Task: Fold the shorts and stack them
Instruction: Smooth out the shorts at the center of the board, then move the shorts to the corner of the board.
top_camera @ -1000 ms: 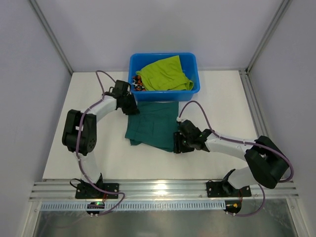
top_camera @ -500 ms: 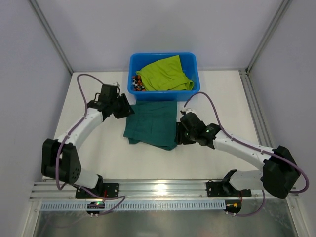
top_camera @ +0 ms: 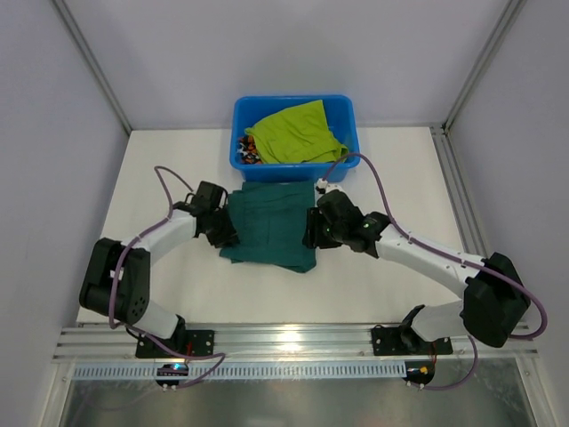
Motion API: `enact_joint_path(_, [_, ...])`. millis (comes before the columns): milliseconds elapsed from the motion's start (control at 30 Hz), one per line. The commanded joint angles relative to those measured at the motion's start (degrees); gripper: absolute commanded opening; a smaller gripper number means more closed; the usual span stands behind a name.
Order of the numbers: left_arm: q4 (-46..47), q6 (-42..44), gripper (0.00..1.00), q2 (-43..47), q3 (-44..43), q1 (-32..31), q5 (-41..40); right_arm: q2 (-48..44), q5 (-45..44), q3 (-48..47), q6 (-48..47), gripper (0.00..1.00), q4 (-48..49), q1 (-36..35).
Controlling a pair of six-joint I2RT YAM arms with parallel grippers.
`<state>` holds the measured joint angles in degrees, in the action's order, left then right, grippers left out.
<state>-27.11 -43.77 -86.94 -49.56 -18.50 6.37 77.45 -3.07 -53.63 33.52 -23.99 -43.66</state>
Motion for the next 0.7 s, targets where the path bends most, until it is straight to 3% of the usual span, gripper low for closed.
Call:
enact_joint_path(0, [-7.4, -1.4, 0.3, 3.0, -1.9, 0.0, -10.0, -3.4, -0.4, 0.6, -0.9, 0.49, 0.7, 0.3])
enact_joint_path(200, [-16.9, -0.3, 0.44, 4.7, -18.4, -4.9, -19.2, -7.9, -0.8, 0.7, -1.9, 0.49, -0.4, 0.4])
enact_joint_path(400, [-19.4, -0.2, 0.45, -10.6, -32.7, -17.2, -20.1, -11.8, -1.1, 3.0, -2.9, 0.49, -0.3, 1.0])
enact_joint_path(533, [-20.9, -2.4, 0.43, -20.3, -33.9, -17.0, -18.9, -13.7, -0.6, 3.7, -4.2, 0.49, -0.8, 2.5])
enact_joint_path(667, [-21.4, -3.0, 0.43, -17.3, -26.0, -13.4, -21.5, -17.1, 0.2, 4.8, -4.6, 0.49, -0.6, 3.1])
